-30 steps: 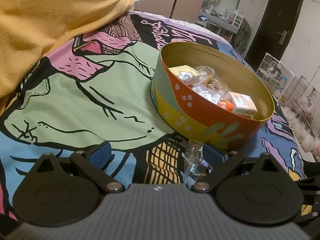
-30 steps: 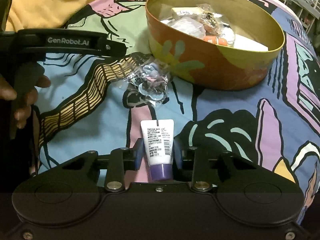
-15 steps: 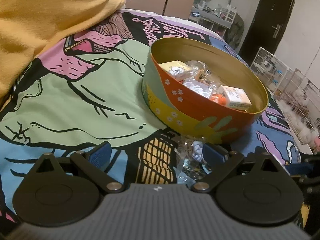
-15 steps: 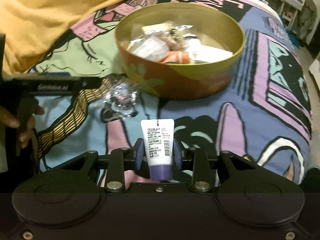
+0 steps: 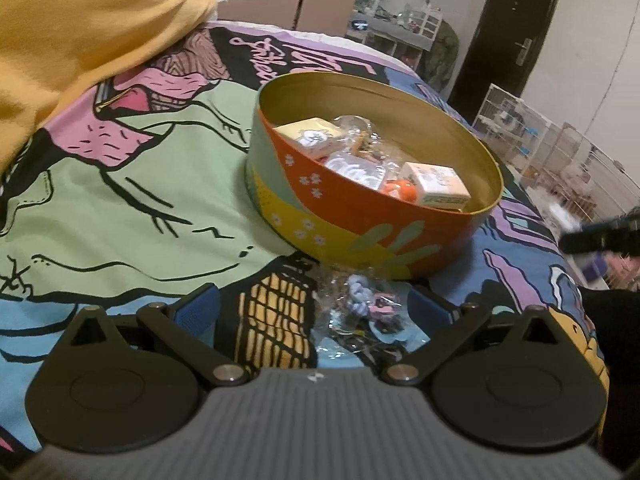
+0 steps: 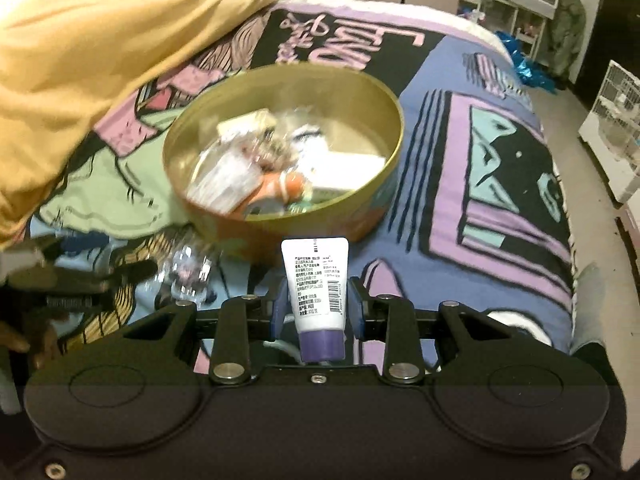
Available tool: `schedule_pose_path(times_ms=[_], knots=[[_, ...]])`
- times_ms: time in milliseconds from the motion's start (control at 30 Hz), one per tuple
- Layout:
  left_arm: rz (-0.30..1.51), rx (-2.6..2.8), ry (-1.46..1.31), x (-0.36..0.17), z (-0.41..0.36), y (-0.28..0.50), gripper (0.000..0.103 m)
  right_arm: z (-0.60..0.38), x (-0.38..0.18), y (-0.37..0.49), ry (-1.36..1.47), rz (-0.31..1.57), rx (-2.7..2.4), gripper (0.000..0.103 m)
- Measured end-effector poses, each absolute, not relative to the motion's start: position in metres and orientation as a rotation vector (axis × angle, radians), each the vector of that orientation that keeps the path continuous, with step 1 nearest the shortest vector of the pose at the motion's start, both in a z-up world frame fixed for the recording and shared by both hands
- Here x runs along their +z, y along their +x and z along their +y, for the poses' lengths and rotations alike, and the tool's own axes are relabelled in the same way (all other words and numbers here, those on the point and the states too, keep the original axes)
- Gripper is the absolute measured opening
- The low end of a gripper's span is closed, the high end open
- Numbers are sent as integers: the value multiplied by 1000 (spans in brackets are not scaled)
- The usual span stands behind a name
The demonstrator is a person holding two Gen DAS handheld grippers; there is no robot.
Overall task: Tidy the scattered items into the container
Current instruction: 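Carry the white tube over the tin and open the right gripper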
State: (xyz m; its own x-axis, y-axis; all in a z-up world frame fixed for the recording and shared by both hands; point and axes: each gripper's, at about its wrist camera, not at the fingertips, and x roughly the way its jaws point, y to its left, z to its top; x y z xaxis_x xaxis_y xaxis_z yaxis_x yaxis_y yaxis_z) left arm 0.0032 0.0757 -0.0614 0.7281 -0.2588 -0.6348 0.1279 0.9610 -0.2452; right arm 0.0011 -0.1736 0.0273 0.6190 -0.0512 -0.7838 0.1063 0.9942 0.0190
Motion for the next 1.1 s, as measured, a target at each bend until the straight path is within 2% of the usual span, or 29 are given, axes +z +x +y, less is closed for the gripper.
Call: schedule_pose_path(times_ms=[700, 1100], knots=[[687, -266, -223, -58, 74, 2, 103, -168, 88, 45, 15, 811, -69, 30], [688, -299, -228, -59, 71, 3, 103, -142, 95, 84, -19, 829, -13, 30]])
